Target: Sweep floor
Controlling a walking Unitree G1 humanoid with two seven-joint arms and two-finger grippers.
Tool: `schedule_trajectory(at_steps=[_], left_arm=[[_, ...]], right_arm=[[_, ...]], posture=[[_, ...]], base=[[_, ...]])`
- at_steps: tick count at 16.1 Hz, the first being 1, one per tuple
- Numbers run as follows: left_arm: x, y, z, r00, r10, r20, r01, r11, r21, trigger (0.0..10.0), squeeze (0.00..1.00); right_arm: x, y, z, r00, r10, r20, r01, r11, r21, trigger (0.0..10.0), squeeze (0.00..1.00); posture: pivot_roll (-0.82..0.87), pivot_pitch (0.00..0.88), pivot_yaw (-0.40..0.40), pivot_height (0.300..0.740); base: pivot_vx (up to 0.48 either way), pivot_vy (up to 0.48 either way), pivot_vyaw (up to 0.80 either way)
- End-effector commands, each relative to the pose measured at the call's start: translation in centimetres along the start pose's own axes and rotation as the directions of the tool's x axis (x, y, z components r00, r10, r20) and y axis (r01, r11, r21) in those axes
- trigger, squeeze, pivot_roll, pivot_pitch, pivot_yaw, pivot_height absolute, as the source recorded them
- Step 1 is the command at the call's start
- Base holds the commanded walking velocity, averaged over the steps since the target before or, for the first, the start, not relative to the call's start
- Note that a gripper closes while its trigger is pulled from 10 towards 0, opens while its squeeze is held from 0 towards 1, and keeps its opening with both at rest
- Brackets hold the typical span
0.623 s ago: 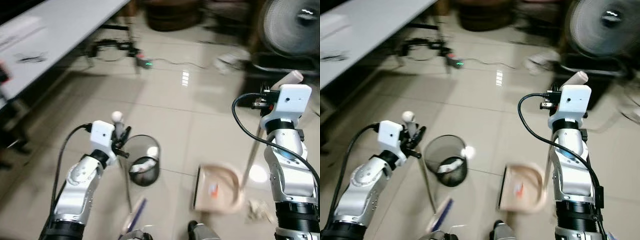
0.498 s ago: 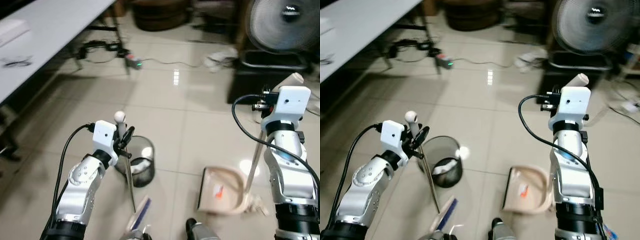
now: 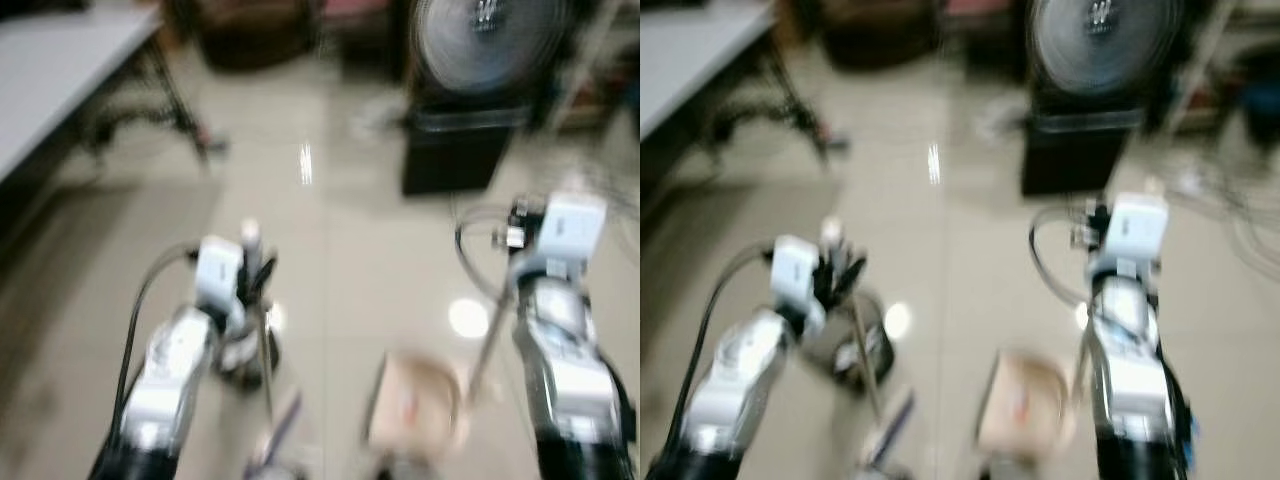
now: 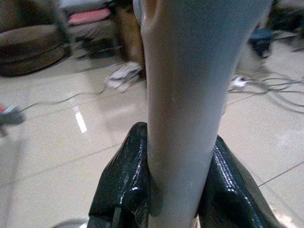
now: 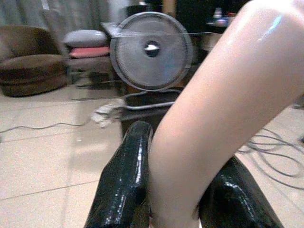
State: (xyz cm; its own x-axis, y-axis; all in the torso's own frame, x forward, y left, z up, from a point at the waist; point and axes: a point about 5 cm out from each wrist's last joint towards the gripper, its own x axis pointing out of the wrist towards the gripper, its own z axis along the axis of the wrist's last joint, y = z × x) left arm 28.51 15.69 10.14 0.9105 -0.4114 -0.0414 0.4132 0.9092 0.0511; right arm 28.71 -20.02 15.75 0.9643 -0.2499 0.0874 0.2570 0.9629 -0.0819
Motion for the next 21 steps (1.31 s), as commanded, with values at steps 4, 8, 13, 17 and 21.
schedule_trajectory(at_steps=[4, 8, 13, 17, 21], left_arm=[[0.6, 0.3, 0.6, 0.999, 0.028, 0.033, -0.029, 0.999, 0.017, 10.0, 0.0], [1.3, 0.3, 1.0, 0.997, 0.056, 0.058, -0.057, 0.998, 0.014, 10.0, 0.0], [2.0, 0.3, 1.4, 0.995, 0.065, 0.076, -0.066, 0.998, 0.017, 10.0, 0.0], [2.3, 0.5, 1.3, 0.995, 0.079, 0.055, -0.078, 0.997, -0.023, 10.0, 0.0], [2.5, 0.6, 1.6, 0.992, 0.108, 0.065, -0.108, 0.994, -0.002, 10.0, 0.0]], right_arm=[[-0.4, 0.3, 0.8, 1.0, 0.012, 0.02, -0.011, 0.999, -0.038, 10.0, 0.0], [-0.4, 0.8, 1.0, 0.999, 0.039, 0.027, -0.038, 0.999, -0.029, 10.0, 0.0], [-0.3, 1.1, 1.0, 0.998, 0.064, 0.029, -0.064, 0.998, -0.018, 10.0, 0.0], [-0.3, 1.3, 0.9, 0.997, 0.07, 0.027, -0.07, 0.998, -0.009, 10.0, 0.0], [-0.3, 1.4, 0.8, 0.997, 0.073, 0.024, -0.073, 0.997, -0.005, 10.0, 0.0]], posture=[[-0.06, 0.078, 0.1, 0.74], [-0.06, 0.073, 0.097, 0.74], [-0.06, 0.07, 0.101, 0.74], [-0.06, 0.074, 0.105, 0.74], [-0.06, 0.08, 0.108, 0.74]], base=[[0.0, -0.465, -0.2], [0.0, -0.466, 0.0], [0.0, -0.469, 0.0], [0.0, -0.113, 0.0], [0.0, 0.349, 0.0]])
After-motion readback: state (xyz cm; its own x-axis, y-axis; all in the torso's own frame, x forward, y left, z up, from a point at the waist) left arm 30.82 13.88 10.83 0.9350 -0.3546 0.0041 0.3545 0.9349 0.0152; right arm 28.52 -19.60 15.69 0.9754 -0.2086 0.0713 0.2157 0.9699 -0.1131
